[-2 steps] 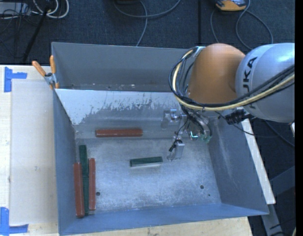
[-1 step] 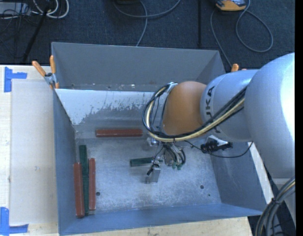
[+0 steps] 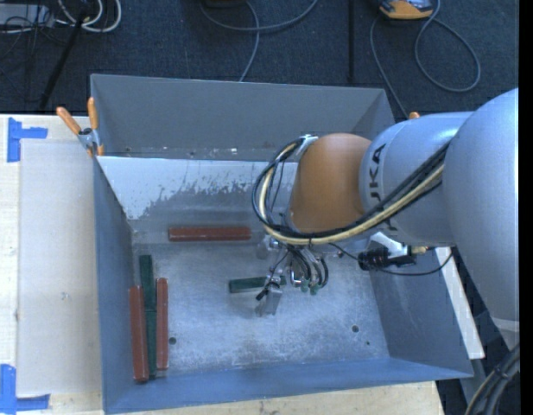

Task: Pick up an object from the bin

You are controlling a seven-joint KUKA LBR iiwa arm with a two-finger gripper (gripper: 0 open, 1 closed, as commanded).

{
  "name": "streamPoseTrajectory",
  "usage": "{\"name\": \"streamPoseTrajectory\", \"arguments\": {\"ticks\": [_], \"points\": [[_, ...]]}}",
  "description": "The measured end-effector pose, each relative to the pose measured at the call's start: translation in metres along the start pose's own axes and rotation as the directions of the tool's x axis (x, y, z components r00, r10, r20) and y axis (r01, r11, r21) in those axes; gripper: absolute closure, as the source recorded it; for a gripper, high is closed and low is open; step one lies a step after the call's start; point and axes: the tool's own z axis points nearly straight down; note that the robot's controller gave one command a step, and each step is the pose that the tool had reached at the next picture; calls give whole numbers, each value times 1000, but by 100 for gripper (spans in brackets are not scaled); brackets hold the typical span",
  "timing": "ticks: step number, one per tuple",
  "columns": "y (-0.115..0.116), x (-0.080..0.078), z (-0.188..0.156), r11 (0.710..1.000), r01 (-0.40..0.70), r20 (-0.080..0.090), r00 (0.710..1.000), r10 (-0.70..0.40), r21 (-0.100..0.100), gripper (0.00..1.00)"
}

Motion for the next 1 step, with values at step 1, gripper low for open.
{"name": "streamPoseTrajectory", "arguments": {"ticks": [1], "points": [[2, -2, -7, 999, -41, -1, 999, 41, 0, 0]]}}
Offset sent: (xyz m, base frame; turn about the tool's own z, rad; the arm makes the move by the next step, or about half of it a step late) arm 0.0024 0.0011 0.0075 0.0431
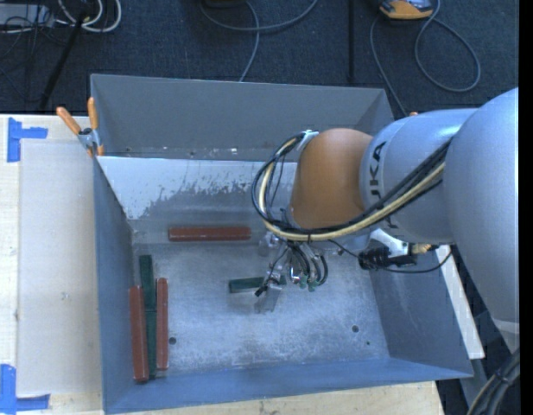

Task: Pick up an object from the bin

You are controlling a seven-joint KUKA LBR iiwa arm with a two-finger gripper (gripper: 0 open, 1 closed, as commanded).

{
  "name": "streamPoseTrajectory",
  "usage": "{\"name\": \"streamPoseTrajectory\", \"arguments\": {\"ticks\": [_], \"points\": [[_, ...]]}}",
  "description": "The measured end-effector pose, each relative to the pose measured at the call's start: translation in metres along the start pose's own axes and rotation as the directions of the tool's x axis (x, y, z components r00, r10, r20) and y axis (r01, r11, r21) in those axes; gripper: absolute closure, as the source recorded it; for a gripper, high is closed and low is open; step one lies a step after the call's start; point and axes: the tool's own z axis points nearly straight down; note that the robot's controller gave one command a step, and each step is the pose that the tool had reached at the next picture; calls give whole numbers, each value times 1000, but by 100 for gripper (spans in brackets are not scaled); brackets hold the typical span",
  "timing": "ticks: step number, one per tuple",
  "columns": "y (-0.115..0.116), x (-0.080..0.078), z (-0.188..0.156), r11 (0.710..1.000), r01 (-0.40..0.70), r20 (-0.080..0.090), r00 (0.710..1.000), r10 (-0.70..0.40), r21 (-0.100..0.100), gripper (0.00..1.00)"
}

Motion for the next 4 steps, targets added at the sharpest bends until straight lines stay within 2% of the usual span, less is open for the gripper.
{"name": "streamPoseTrajectory", "arguments": {"ticks": [1, 2, 3, 4], "points": [[11, 20, 39, 993, -122, -6, 993, 122, 2, 0], [11, 20, 40, 993, -121, -2, 993, 121, 1, 0], [11, 19, 39, 993, -121, 0, 993, 121, 1, 100], [11, 18, 4, 993, -120, 2, 993, 120, -1, 100]]}}
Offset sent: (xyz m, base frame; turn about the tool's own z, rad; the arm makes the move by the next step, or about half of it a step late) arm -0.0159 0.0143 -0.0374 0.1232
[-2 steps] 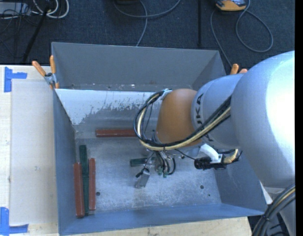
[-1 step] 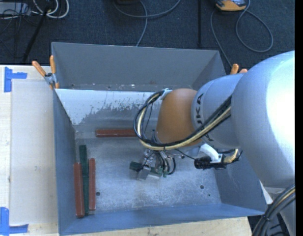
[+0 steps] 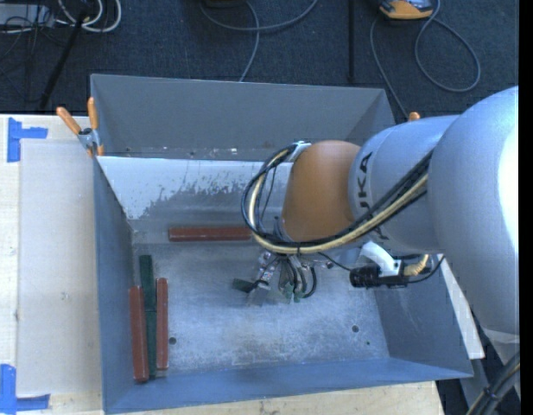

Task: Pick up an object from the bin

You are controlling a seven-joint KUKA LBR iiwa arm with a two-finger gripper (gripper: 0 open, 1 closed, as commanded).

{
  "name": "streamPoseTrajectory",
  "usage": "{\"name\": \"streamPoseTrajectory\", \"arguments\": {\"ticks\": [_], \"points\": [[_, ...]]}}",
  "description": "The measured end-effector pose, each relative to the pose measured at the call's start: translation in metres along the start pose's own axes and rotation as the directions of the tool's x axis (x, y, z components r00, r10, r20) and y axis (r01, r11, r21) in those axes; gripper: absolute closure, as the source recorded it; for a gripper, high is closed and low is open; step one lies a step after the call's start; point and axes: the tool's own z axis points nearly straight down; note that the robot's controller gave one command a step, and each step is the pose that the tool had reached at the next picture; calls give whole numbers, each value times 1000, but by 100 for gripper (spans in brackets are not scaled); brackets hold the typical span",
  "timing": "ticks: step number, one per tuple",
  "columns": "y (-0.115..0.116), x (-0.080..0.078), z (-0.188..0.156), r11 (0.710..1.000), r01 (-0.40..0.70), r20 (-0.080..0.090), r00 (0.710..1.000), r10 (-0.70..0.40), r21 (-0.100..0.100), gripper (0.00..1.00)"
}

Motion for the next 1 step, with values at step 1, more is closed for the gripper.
{"name": "streamPoseTrajectory", "arguments": {"ticks": [1], "points": [[0, -1, -21, 1000, 2, -1, 1000, -2, 0, 100]]}}
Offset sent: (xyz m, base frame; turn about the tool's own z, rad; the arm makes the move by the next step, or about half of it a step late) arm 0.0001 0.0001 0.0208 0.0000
